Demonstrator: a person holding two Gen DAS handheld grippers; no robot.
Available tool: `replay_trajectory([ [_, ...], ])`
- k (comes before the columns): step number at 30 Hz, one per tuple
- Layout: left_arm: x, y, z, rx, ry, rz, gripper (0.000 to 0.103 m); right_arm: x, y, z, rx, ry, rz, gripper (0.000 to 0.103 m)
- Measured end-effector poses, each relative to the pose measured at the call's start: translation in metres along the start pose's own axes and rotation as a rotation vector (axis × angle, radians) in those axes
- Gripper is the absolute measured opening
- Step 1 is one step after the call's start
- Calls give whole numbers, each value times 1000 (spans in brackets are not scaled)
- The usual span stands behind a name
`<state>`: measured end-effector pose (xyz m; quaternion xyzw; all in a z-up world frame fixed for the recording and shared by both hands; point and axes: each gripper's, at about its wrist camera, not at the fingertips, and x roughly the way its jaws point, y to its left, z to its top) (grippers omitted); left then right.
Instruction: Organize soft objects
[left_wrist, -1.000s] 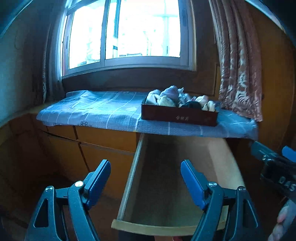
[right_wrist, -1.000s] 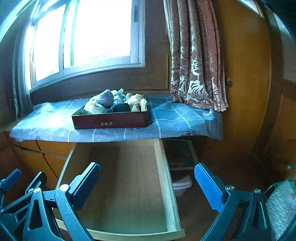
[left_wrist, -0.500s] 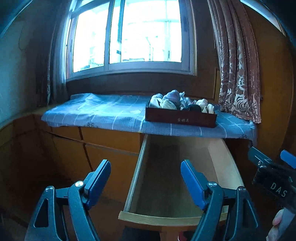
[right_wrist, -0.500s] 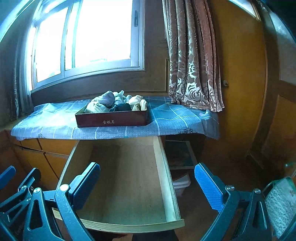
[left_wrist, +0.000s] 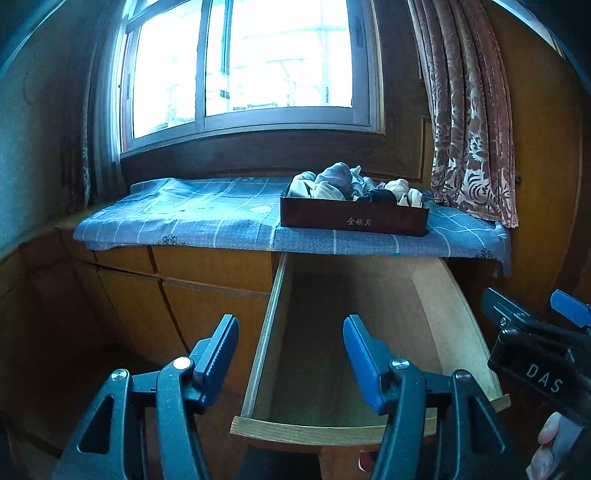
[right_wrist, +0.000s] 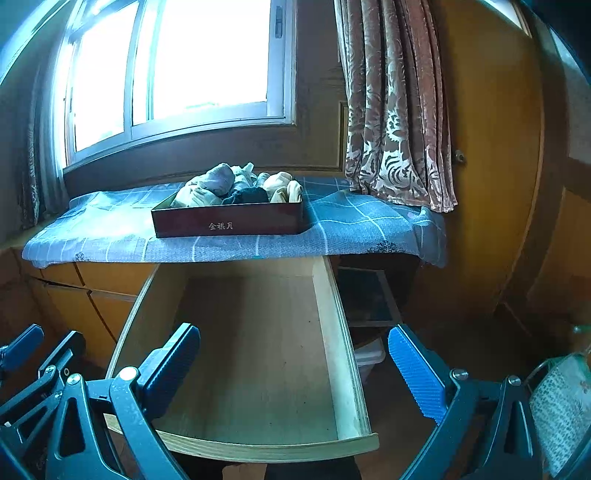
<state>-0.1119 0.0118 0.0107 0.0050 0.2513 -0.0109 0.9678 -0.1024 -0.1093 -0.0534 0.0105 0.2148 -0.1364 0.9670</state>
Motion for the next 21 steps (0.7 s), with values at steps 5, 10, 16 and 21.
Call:
replay_trajectory([
  [5, 1, 0, 0, 2, 0, -1, 60, 2, 1, -1, -5, 5, -2, 103],
  [10, 2, 0, 1, -4, 6, -5, 60, -1, 0, 1, -5, -20, -16, 103],
  [16, 10, 3, 1, -21, 33, -10, 60, 0, 0, 2, -6, -18, -13, 103],
  [21, 12, 2, 0, -21, 43, -11, 60, 4, 0, 2, -8, -7, -11, 103],
])
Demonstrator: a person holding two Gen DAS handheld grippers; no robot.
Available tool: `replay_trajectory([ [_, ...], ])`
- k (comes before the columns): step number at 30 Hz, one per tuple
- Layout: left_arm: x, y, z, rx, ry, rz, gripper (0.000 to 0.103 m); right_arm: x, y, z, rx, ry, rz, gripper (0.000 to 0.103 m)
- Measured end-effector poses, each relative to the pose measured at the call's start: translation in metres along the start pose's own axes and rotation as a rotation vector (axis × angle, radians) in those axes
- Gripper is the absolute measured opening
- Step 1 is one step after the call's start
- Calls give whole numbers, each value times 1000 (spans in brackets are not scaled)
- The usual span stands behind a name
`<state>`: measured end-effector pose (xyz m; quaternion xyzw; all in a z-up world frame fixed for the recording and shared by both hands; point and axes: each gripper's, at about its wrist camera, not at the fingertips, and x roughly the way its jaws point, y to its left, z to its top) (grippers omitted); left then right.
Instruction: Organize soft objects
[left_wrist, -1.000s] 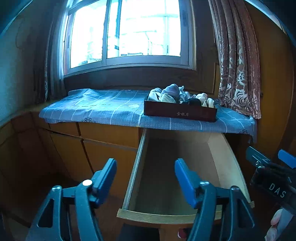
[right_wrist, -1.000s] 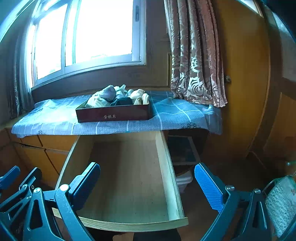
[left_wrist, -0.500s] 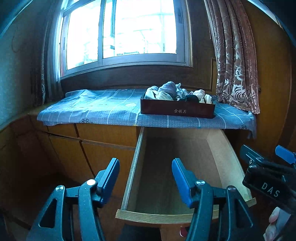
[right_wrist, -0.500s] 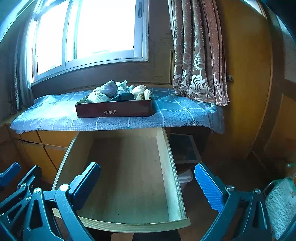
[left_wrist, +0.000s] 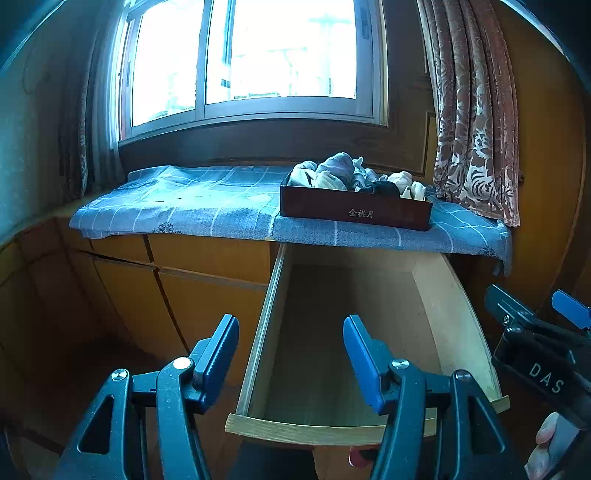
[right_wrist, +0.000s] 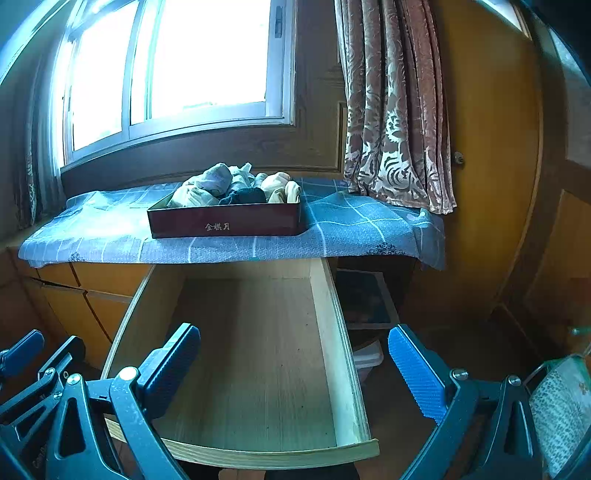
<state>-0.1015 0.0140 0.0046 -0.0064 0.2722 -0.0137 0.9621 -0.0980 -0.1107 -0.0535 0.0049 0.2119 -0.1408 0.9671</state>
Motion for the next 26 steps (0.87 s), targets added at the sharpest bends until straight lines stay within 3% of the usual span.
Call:
replay_trajectory([
  [18, 10, -3, 1, 12, 12, 2, 60, 16, -3, -2, 10, 33, 2, 103],
  [26, 10, 1, 1, -6, 8, -18, 54, 18, 0, -3, -2, 38, 9, 103],
])
